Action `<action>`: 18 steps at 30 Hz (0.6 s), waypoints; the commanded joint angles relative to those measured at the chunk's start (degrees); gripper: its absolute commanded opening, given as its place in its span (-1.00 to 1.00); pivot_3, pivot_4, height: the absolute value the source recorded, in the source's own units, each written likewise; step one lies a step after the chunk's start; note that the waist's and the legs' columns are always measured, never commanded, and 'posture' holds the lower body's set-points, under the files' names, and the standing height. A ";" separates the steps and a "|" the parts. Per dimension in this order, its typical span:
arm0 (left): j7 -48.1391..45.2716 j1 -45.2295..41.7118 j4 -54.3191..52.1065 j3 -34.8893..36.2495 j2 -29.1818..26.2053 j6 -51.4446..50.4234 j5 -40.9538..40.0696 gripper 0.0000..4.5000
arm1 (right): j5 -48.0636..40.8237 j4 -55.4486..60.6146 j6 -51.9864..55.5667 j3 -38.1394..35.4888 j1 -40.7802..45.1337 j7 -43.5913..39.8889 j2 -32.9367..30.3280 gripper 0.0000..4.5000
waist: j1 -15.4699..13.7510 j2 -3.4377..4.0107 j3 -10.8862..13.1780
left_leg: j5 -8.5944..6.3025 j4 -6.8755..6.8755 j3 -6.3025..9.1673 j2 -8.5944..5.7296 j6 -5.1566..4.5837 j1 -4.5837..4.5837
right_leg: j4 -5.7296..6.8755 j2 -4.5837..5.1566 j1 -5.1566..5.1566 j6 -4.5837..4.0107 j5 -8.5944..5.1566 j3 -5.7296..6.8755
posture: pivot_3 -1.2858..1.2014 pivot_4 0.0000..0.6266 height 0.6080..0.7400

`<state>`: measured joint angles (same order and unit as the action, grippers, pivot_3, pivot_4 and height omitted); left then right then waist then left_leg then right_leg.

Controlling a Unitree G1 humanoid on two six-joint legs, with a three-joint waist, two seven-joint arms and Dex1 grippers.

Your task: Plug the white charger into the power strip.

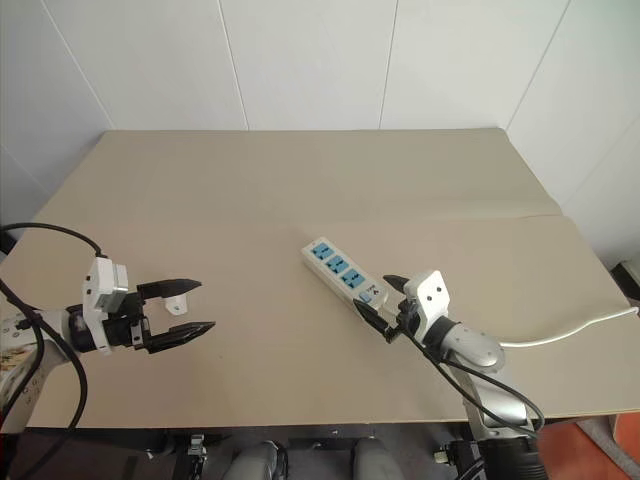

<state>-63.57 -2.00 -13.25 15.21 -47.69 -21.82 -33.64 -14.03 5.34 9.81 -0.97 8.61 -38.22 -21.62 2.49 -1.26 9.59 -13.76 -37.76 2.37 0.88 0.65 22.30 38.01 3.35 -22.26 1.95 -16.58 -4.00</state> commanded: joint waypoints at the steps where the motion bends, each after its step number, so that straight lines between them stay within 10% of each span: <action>1: 0.43 0.34 -2.15 1.89 -0.09 0.56 -0.82 1.00 | -0.05 -2.22 -2.59 0.02 1.19 -0.39 0.35 0.99 | 0.00 0.00 0.00 | 0.00 0.00 0.00 0.00 0.00 0.00 | 0.00 0.00 0.00 0.00 0.00 0.00 | 0.03 -0.52 1.00; 18: 1.32 0.36 -2.07 2.10 -0.16 1.08 -0.60 1.00 | 0.01 -4.48 -4.07 1.49 -0.88 1.20 4.49 0.99 | 0.05 0.00 0.00 | 0.00 0.00 0.02 0.01 0.00 -0.01 | 0.01 -0.01 0.00 0.00 0.00 0.00 | 0.03 -0.52 1.00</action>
<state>-62.33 -1.35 -14.19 15.40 -47.63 -21.68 -33.77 -14.43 0.40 7.77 0.42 7.92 -37.78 -17.31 2.54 -1.26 9.59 -13.76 -37.75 2.39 0.88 0.65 22.29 38.02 3.35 -22.27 1.95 -16.58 -4.00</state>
